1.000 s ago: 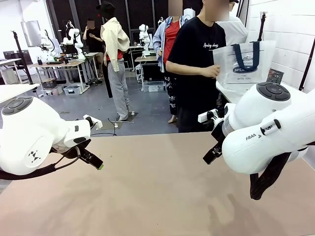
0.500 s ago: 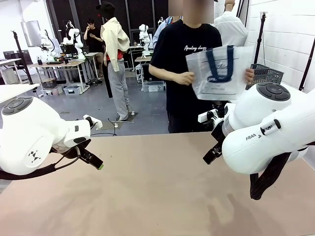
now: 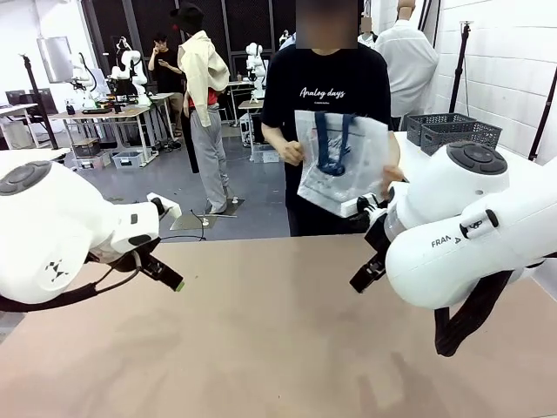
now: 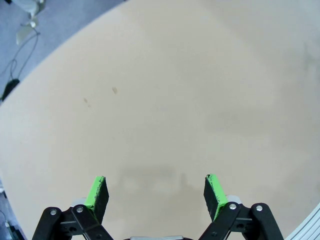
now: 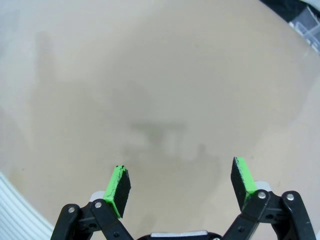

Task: Transfer purchased items from the store into the shopping bag.
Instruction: Open the Reusable shopping bag in the center of the table.

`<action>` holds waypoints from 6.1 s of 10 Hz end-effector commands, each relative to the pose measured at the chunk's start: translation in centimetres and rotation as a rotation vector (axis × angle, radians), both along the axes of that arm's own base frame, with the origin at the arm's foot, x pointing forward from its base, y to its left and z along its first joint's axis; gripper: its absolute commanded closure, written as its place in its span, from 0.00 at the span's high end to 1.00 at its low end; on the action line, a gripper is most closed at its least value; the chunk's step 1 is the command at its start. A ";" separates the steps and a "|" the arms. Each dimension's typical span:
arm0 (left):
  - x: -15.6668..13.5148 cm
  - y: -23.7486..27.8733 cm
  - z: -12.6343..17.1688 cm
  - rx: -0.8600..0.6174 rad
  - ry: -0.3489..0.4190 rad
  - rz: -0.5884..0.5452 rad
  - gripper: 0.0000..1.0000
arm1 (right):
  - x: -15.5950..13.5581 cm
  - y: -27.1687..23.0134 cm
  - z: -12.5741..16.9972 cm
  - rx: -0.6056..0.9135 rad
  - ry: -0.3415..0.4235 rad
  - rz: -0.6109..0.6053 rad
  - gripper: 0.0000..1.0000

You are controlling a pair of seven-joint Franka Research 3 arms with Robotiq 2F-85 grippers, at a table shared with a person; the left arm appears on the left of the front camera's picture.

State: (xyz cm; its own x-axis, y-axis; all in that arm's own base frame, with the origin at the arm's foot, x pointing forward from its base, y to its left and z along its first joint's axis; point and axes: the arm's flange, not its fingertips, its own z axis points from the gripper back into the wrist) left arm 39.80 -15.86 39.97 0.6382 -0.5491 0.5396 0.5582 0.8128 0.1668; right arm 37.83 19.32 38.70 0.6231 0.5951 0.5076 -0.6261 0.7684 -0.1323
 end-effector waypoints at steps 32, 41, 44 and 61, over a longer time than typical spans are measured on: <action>-3.9 0.7 15.7 -0.055 -0.104 -0.288 1.00 | -0.3 -3.6 21.1 0.191 0.133 0.226 1.00; -0.8 -5.9 20.6 -0.273 0.195 -0.058 1.00 | 5.4 5.6 25.9 0.223 0.429 0.002 1.00; 1.3 -7.7 20.7 -0.346 0.248 -0.050 1.00 | 10.4 8.5 25.6 0.191 0.484 -0.119 1.00; 6.1 -12.8 15.8 -0.340 0.453 0.162 1.00 | 17.3 12.6 17.4 0.302 0.743 -0.414 1.00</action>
State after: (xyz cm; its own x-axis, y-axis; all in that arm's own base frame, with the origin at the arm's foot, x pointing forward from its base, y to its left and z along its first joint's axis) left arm 45.85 -28.33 55.84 0.8951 -0.2930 0.3361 0.4007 0.8592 -0.3182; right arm 54.88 31.79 55.68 0.9847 0.1731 0.0203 -0.1653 0.8910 0.4228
